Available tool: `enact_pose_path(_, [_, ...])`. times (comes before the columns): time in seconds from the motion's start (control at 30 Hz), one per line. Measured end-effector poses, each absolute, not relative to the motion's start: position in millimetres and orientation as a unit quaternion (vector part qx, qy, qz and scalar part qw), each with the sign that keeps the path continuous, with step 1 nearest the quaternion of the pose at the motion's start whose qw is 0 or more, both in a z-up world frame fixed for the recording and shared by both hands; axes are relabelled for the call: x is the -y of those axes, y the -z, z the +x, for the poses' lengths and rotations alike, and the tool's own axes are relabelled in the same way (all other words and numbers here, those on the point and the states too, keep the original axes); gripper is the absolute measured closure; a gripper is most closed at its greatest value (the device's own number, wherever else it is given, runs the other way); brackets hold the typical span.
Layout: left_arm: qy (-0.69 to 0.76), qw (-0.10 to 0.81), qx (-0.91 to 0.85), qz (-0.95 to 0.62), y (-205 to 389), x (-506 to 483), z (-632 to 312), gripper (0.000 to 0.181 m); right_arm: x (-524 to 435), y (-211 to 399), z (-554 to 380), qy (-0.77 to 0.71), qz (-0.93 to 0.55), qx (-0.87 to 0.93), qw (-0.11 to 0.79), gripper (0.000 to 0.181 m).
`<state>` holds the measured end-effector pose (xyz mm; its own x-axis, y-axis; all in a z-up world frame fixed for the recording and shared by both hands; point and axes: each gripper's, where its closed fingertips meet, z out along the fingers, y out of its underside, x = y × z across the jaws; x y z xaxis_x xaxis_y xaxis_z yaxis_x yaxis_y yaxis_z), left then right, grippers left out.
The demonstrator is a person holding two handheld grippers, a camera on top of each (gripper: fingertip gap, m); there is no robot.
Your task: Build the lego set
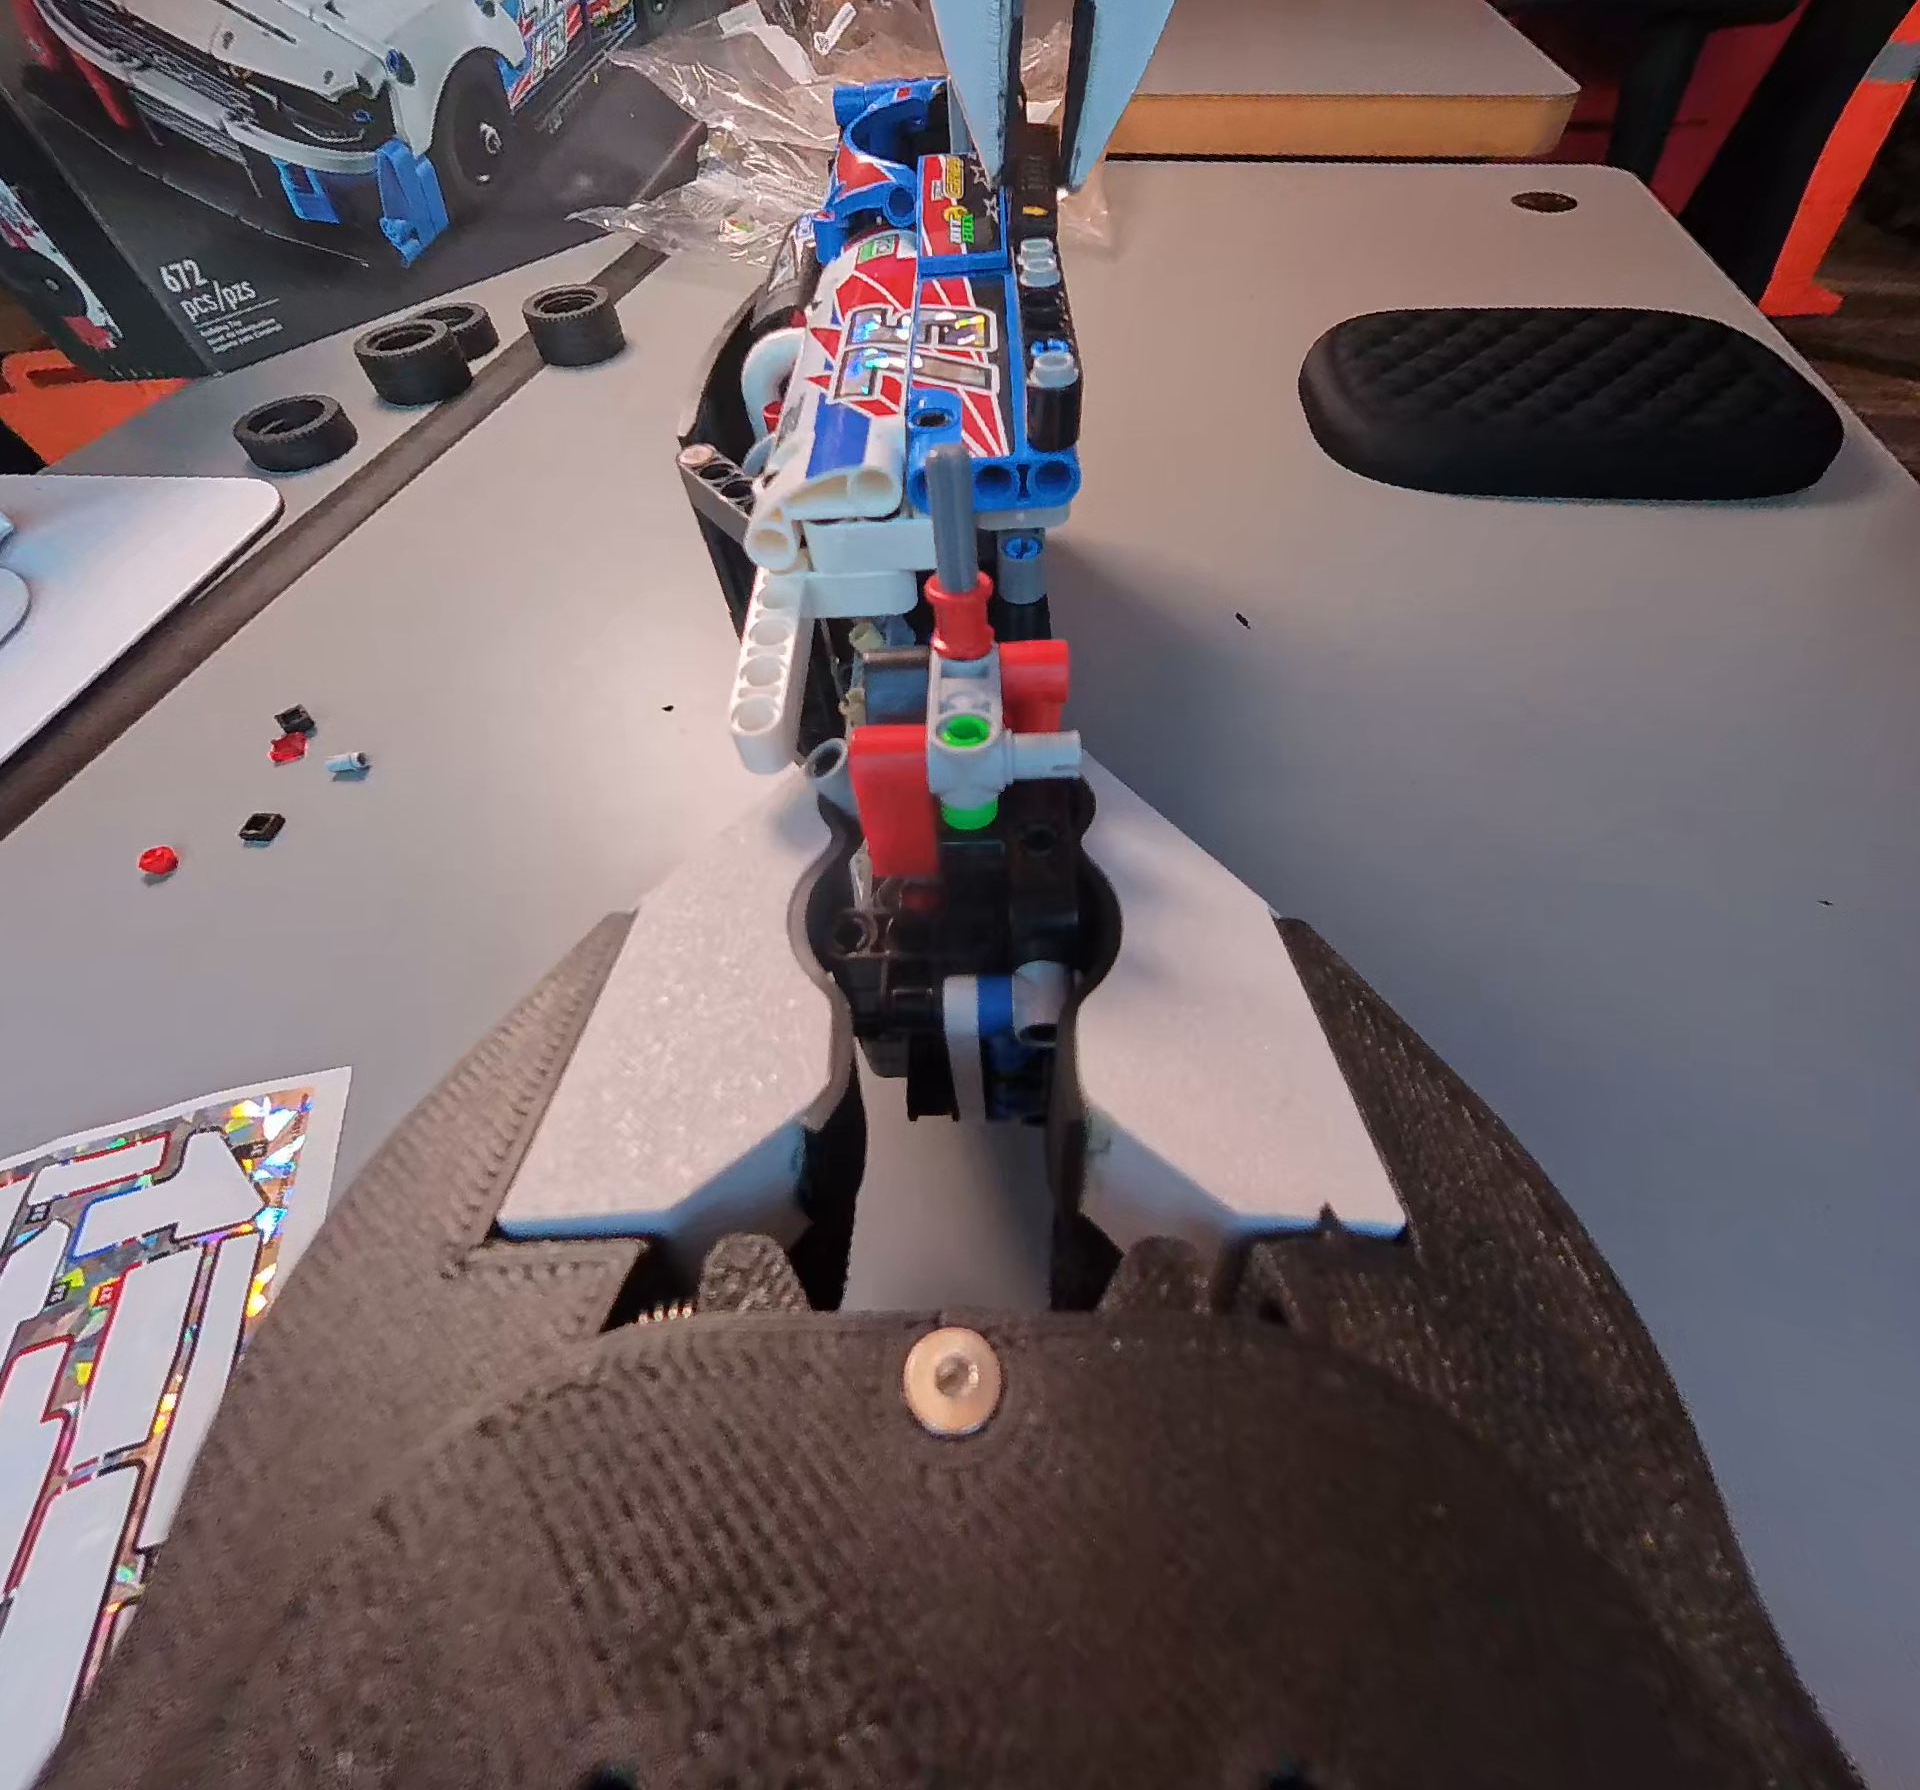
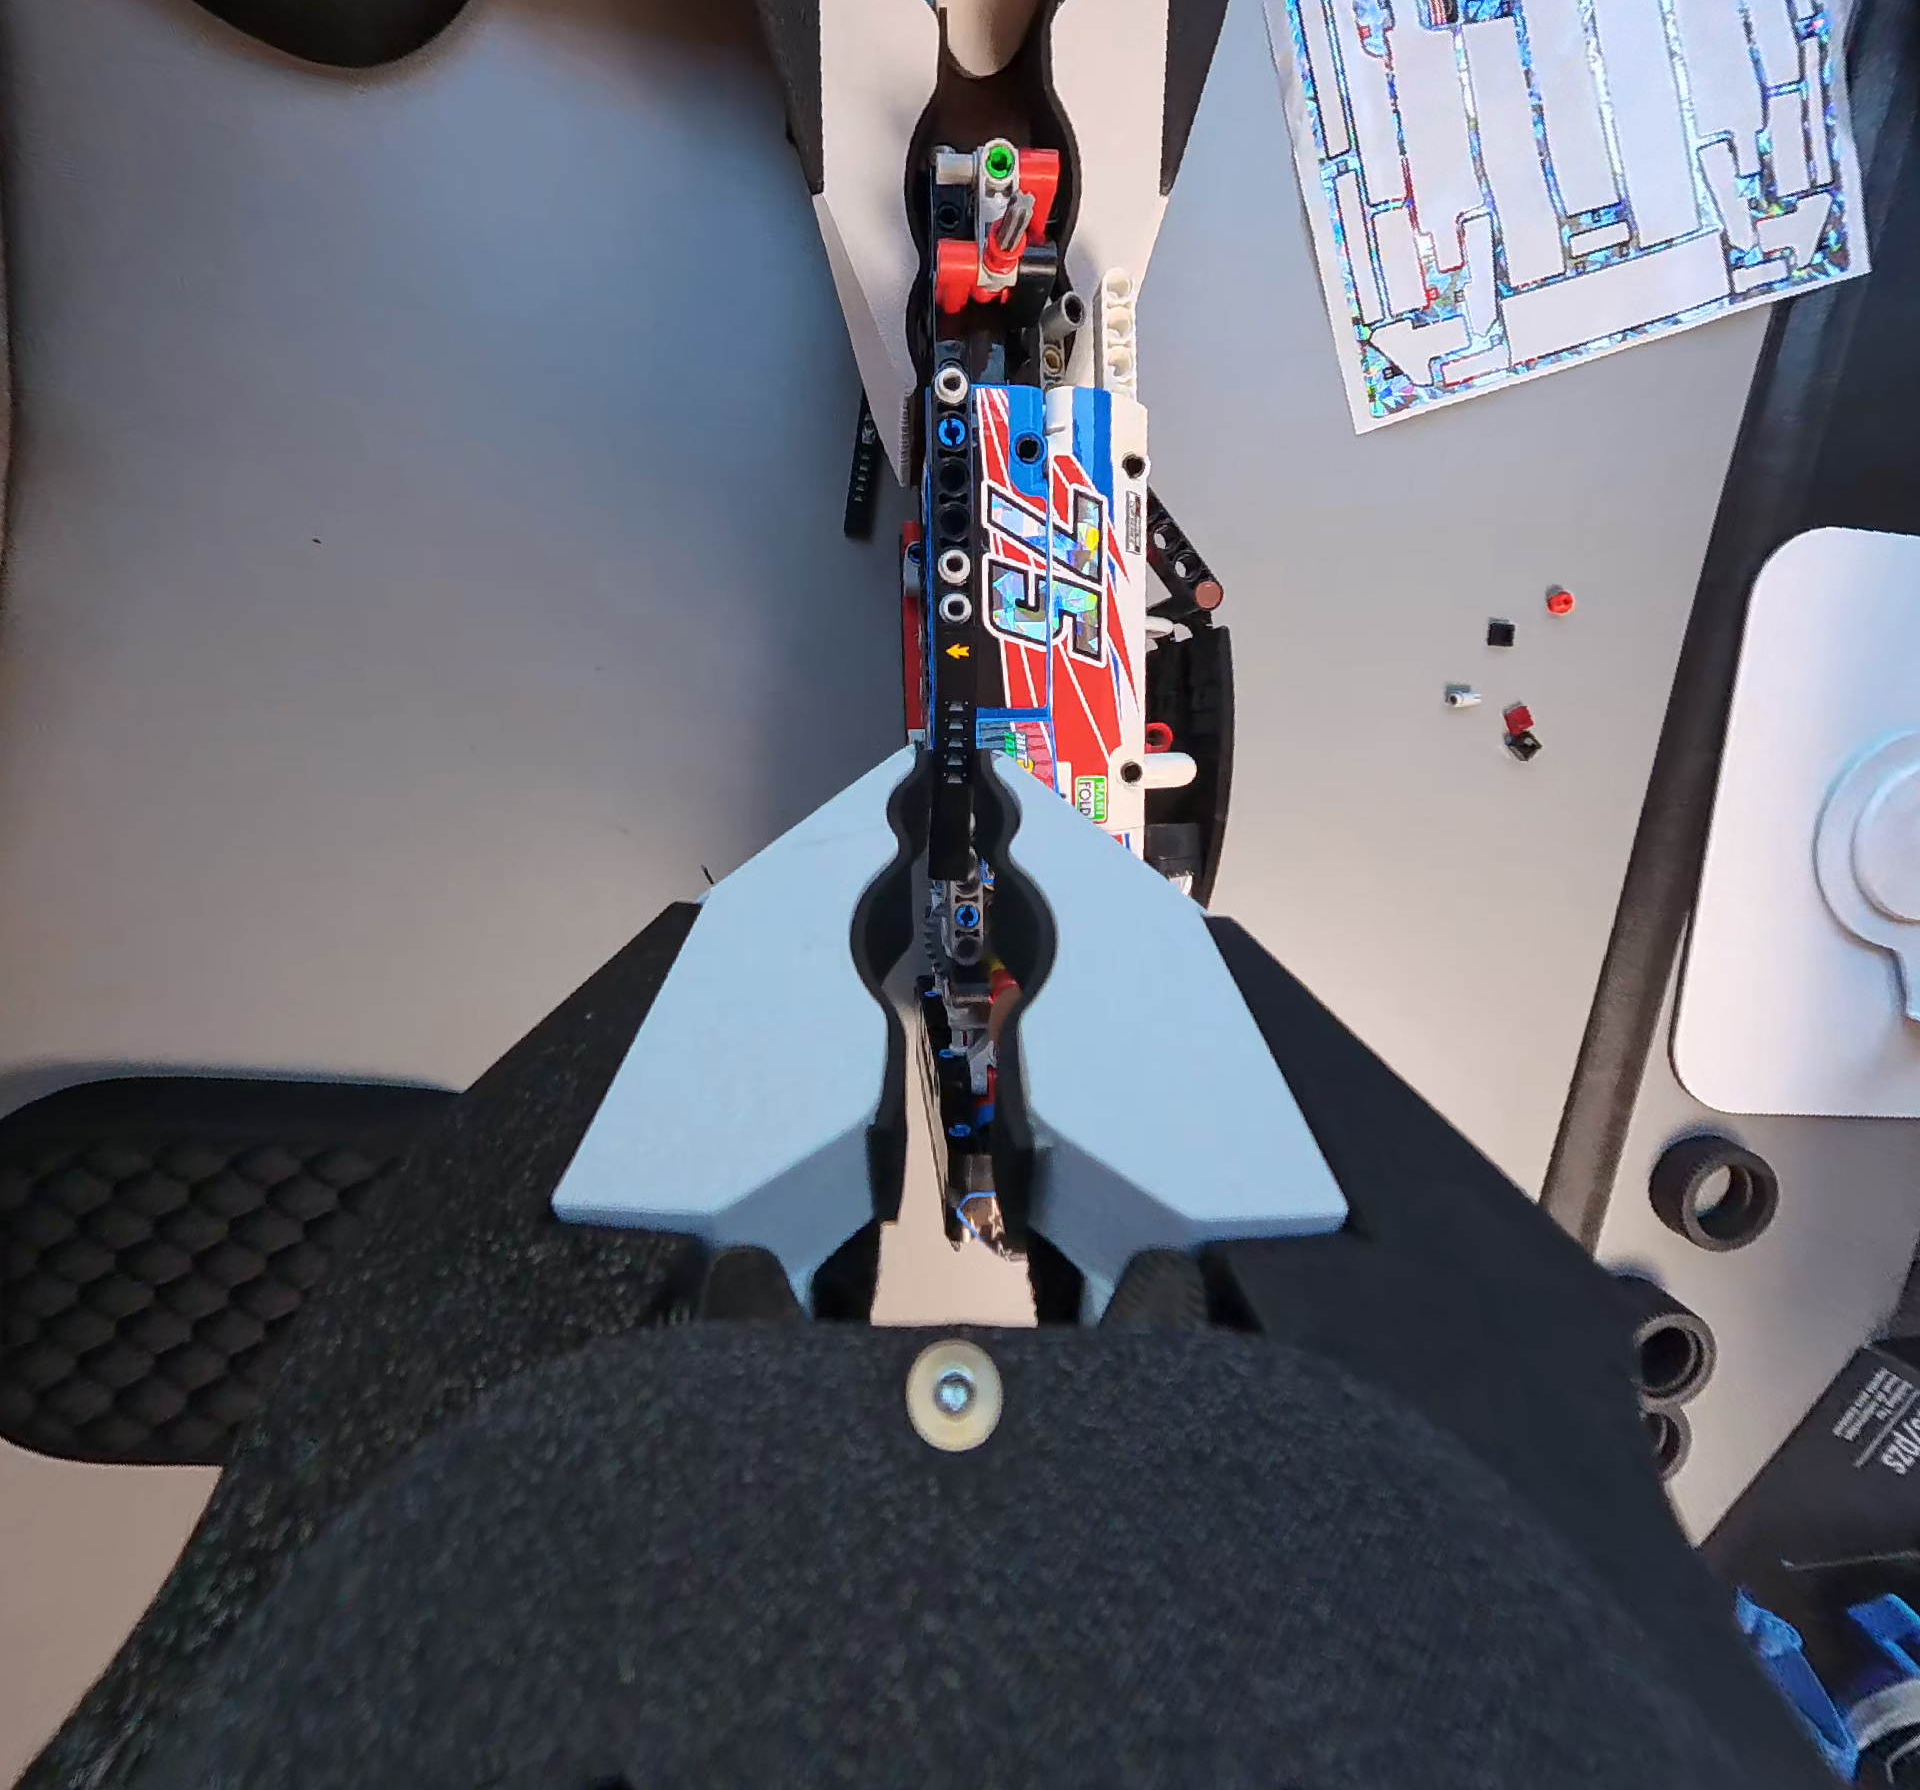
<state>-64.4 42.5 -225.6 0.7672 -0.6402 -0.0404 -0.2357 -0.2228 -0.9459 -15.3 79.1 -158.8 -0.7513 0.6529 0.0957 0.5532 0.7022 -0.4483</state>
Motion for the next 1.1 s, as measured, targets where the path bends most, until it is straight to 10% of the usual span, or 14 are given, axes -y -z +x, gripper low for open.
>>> enact_pose_path(0.57, [0.199, 0.549, -0.275, -0.764, 226, -45, -68, 0.148, -66, 138, -1, -0.245, -0.331, 0.894, 0.176, 0.173])
enact_pose_path(1.1, [0.198, 0.548, -0.275, -0.765, 226, -44, -68, 0.148, 5, 279, 8, -0.248, -0.510, 0.807, 0.164, 0.161])
